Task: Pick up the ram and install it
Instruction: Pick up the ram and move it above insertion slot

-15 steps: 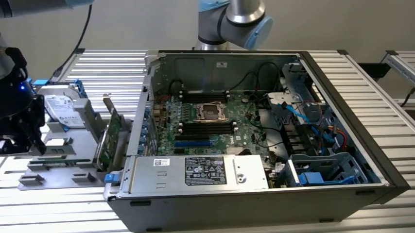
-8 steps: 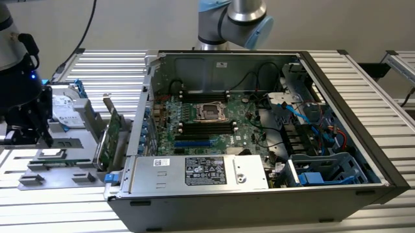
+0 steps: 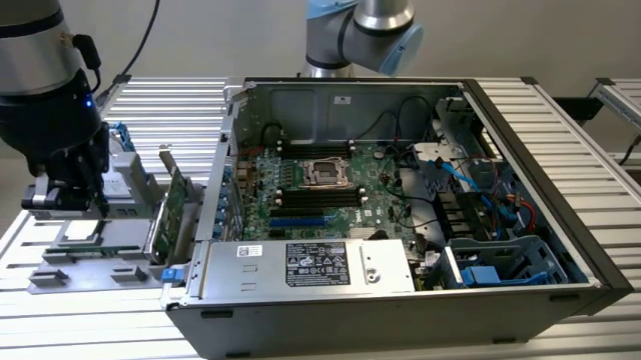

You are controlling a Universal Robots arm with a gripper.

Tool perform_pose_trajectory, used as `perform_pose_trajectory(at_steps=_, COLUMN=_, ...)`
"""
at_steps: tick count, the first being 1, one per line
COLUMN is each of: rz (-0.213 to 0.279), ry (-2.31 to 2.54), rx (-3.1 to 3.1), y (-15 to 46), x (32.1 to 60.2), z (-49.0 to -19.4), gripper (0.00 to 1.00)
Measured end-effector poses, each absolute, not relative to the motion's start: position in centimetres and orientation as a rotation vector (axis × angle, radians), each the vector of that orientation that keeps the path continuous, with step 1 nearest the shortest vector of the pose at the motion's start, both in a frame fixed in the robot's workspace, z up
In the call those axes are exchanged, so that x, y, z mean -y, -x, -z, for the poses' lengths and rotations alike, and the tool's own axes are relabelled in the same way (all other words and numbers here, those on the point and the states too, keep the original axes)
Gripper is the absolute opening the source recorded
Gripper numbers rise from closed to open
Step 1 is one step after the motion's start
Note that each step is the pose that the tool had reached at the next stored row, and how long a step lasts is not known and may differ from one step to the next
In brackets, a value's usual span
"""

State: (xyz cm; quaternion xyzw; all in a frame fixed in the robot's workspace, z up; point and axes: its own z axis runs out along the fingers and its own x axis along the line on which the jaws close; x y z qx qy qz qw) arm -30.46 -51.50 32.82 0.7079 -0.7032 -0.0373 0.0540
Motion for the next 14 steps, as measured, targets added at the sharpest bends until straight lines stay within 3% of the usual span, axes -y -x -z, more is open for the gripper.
perform_pose_trajectory(at_steps=14, rz=0.113, ry=-2.151, rx=2.137, y=26.7, x=49.4, z=-36.1, gripper=0.14)
